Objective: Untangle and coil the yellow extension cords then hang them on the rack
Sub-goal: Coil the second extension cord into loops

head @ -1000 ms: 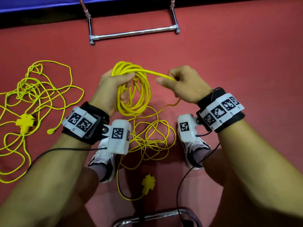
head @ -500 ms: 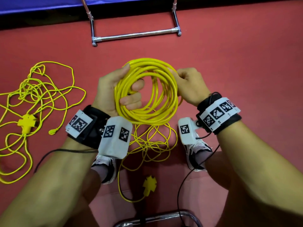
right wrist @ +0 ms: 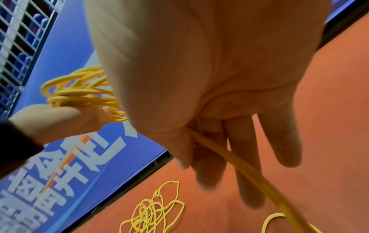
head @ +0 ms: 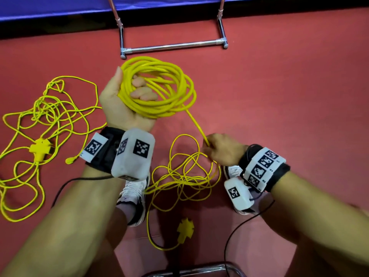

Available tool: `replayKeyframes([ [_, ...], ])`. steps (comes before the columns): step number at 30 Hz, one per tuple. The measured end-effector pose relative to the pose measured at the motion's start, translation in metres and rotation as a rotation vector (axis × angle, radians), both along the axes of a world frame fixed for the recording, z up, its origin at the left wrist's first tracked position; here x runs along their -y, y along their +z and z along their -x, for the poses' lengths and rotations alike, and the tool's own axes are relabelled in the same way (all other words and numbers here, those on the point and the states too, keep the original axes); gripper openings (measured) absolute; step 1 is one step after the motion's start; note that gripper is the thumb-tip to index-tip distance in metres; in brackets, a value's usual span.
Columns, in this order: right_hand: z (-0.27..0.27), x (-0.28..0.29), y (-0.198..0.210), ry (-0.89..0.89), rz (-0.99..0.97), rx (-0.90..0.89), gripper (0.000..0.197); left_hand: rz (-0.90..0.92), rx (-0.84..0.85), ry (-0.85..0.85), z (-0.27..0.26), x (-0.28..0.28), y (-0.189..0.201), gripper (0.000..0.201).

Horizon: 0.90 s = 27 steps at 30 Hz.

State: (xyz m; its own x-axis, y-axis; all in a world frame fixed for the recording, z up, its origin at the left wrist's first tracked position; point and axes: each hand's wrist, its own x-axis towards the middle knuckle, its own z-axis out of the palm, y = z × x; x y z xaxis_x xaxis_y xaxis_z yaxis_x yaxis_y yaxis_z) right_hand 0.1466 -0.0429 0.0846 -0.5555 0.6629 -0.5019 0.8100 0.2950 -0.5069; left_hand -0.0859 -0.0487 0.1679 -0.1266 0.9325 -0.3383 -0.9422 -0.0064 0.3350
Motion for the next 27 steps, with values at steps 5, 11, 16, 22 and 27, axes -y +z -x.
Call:
replayKeyframes([
  [5,0.015,0.020,0.006,0.093,-0.113,-0.176,0.015,0.116,-0.298,0.163,-0.004,-0.009,-0.007,0.021],
  [11,0.024,0.020,0.027,0.157,-0.262,-0.462,0.002,0.161,-0.872,0.264,-0.022,-0.006,-0.016,0.028],
  [16,0.024,0.008,0.051,0.112,-0.332,-0.521,0.009,0.111,-1.293,0.059,-0.030,-0.002,-0.023,0.040],
  [22,0.025,0.007,0.063,0.026,-0.447,-0.671,0.024,-0.073,-1.510,-0.365,-0.037,0.002,-0.027,0.029],
  [27,0.022,-0.001,0.066,-0.110,-0.535,-0.589,0.051,0.010,-1.385,-0.680,-0.043,0.007,-0.026,0.033],
])
